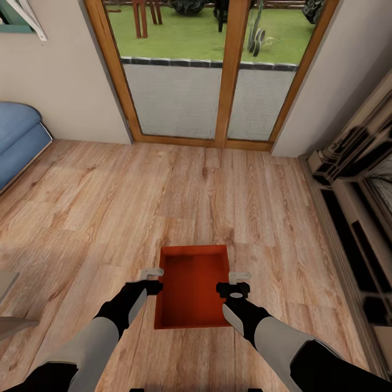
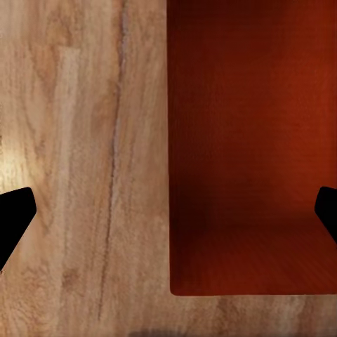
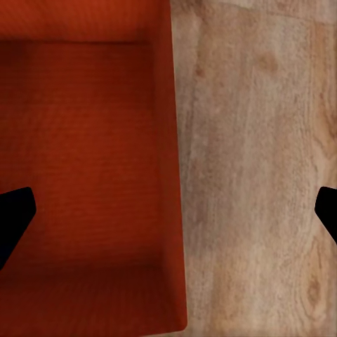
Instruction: Move the two storage containers from the living room to the garage. In the garage, place one container on the floor and stack the other container on top of it (either order is fine).
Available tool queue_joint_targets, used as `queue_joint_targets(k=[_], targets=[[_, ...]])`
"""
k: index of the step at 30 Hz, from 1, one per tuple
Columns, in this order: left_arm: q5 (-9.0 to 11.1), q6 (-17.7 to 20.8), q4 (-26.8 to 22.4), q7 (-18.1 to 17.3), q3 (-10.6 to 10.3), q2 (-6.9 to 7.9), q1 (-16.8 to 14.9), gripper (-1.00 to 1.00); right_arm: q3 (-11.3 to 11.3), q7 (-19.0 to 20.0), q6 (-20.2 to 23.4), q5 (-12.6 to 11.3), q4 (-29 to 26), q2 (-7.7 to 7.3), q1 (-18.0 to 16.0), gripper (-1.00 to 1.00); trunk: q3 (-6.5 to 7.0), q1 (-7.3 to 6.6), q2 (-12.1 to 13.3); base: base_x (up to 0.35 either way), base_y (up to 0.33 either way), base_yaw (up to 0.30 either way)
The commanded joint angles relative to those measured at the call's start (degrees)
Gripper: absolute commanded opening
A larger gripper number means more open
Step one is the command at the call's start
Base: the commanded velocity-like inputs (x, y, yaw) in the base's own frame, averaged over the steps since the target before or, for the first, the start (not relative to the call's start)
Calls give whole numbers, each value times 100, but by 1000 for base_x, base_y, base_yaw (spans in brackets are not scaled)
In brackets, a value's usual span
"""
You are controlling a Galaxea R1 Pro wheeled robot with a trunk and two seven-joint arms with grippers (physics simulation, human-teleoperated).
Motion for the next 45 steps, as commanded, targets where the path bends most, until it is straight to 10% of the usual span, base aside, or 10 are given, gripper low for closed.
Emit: queue_joint_targets(k=[1, 20, 45], targets=[[10, 31, -23, 25, -11, -2, -1, 100, 49, -27, -8, -60, -1, -3, -4, 100, -3, 0, -2, 0, 0, 0], [-21, 79, -38, 112, 1, -94, -2, 100, 38, -27, -3, -98, -1, -47, 3, 100, -3, 0, -2, 0, 0, 0], [-8, 53, -43, 34, 19, -110, -2, 100, 40, -21, 6, -69, -1, -66, 4, 100, -452, 549, -1004, 0, 0, 0]])
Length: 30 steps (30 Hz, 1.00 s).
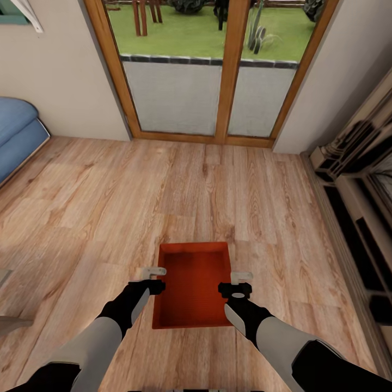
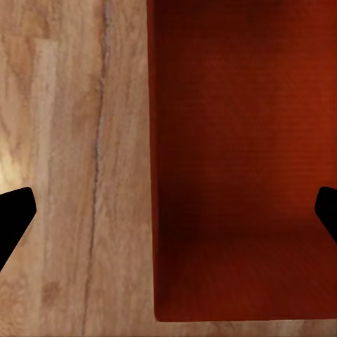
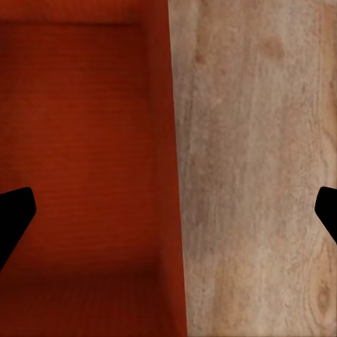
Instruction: Move the two storage containers from the living room to the garage. In the garage, place one container on the floor and stack the other container on top of it (either order is fine).
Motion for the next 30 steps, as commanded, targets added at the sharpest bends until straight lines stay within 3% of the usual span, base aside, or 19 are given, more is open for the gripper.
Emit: queue_joint_targets(k=[1, 6, 23, 30], targets=[[13, 30, -11, 24, -4, -1, -1, 100, 49, -27, -7, -56, -2, -3, -4, 100, -22, 22, -43, 0, 0, 0], [13, 27, -13, 38, -3, -2, -2, 100, 49, -26, -8, -49, -2, -6, -4, 100, -22, 22, -43, 0, 0, 0], [13, 31, -11, 75, -3, 7, -1, 100, 52, -25, -4, -41, -2, 0, -4, 100, -327, 396, -725, 0, 0, 0], [13, 27, -4, 75, -3, 7, 0, 100, 58, -25, 93, -25, -4, -66, -4, 100, -452, 549, -1006, 0, 0, 0]])
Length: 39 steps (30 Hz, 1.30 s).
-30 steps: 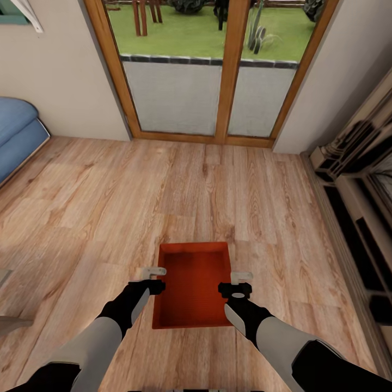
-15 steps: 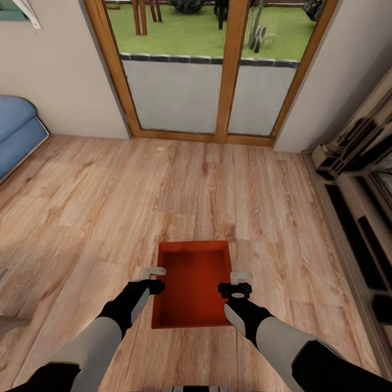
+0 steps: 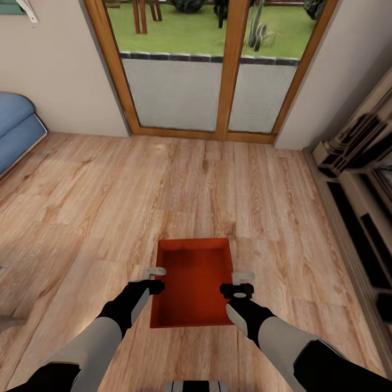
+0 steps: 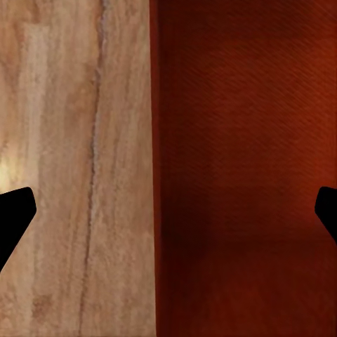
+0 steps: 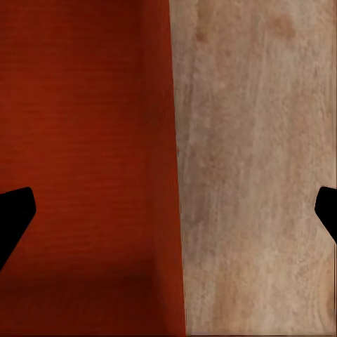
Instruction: Move the two storage containers from the living room to the garage. In the garage, place one container on the floor and stack the other container on top of it (either order is fine).
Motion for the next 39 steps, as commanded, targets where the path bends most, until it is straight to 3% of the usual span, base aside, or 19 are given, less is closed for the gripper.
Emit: queue_joint_targets(k=[1, 5, 9, 12, 15, 18, 26, 36, 39], targets=[[13, 31, -10, 24, -5, -1, 0, 100, 50, -27, 66, -39, -6, -27, -3, 100, -22, 22, -43, 0, 0, 0], [13, 32, -10, 25, -5, -1, -2, 100, 56, -21, 218, 11, -14, -84, -3, 100, -93, 110, -203, 0, 0, 0], [13, 37, -10, 31, -5, -8, -2, 100, 53, -12, 278, 412, -14, -107, -3, 100, -165, 198, -364, 0, 0, 0], [13, 39, -10, 33, -5, -9, -1, 100, 53, 112, 382, 548, -35, -114, -3, 100, -219, 264, -484, 0, 0, 0], [13, 39, -10, 33, -5, -4, -2, 100, 51, 421, 462, 575, -71, -151, -51, 100, -273, 329, -604, 0, 0, 0], [13, 39, -10, 34, -5, -8, 1, 100, 45, 770, 568, 573, -94, -306, -212, 100, -327, 395, -725, 0, 0, 0], [13, 48, -10, 39, -5, -5, -1, 100, 41, 808, 627, 567, -102, -342, -377, 100, -470, 571, -1046, 0, 0, 0], [22, 131, 1, 48, -10, -1, 0, 100, 35, 779, 1251, 563, -99, -347, -537, 100, -650, 791, -1447, 0, 0, 0], [22, 125, -10, 45, -2, -1, 1, 100, 34, 773, 1314, 562, -99, -342, -572, 100, -650, 791, -1447, 0, 0, 0]])
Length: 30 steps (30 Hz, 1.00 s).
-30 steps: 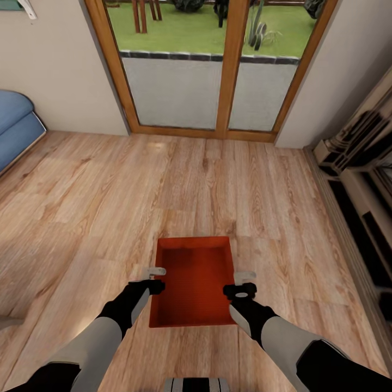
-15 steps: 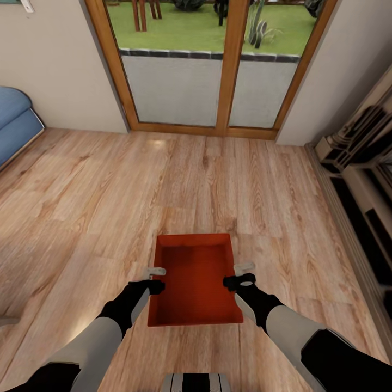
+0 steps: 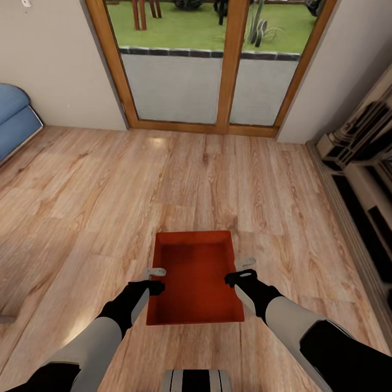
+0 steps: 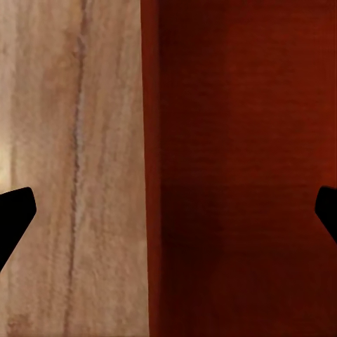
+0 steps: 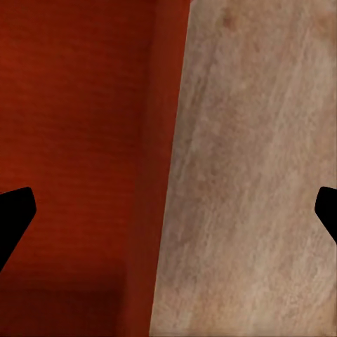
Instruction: Move the two storage containers from the living room to the garage. In the garage, place one container on the floor and stack the other container on top of it (either order is fine).
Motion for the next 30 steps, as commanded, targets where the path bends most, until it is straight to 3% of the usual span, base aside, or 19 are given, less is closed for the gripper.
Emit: queue_joint_targets(k=[1, 7, 12, 20, 27, 30], targets=[[13, 24, -14, 25, 0, -4, -2, 100, 48, -37, 46, -39, -11, -2, -13, 100, -3, -1, -1, 0, 0, 0], [7, -5, -18, 29, 3, -5, -3, 100, 47, -43, 63, -38, -11, 6, -30, 100, -3, -1, -1, 0, 0, 0], [6, -10, -19, 30, -13, 5, 0, 100, 47, -60, 79, -37, -11, 9, -32, 100, -93, 109, -202, 0, 0, 0], [6, -35, -19, 30, -16, 8, -1, 100, 38, -65, 56, -60, -11, 38, -32, 100, -93, 109, -202, 0, 0, 0], [6, -37, -19, 30, -16, 13, -2, 100, 15, -120, -31, -139, -11, 55, -32, 100, -93, 109, -202, 0, 0, 0], [6, -37, -19, 30, -16, 11, -2, 100, 13, -230, -75, -277, -11, 43, -32, 100, -93, 109, -202, 0, 0, 0]])
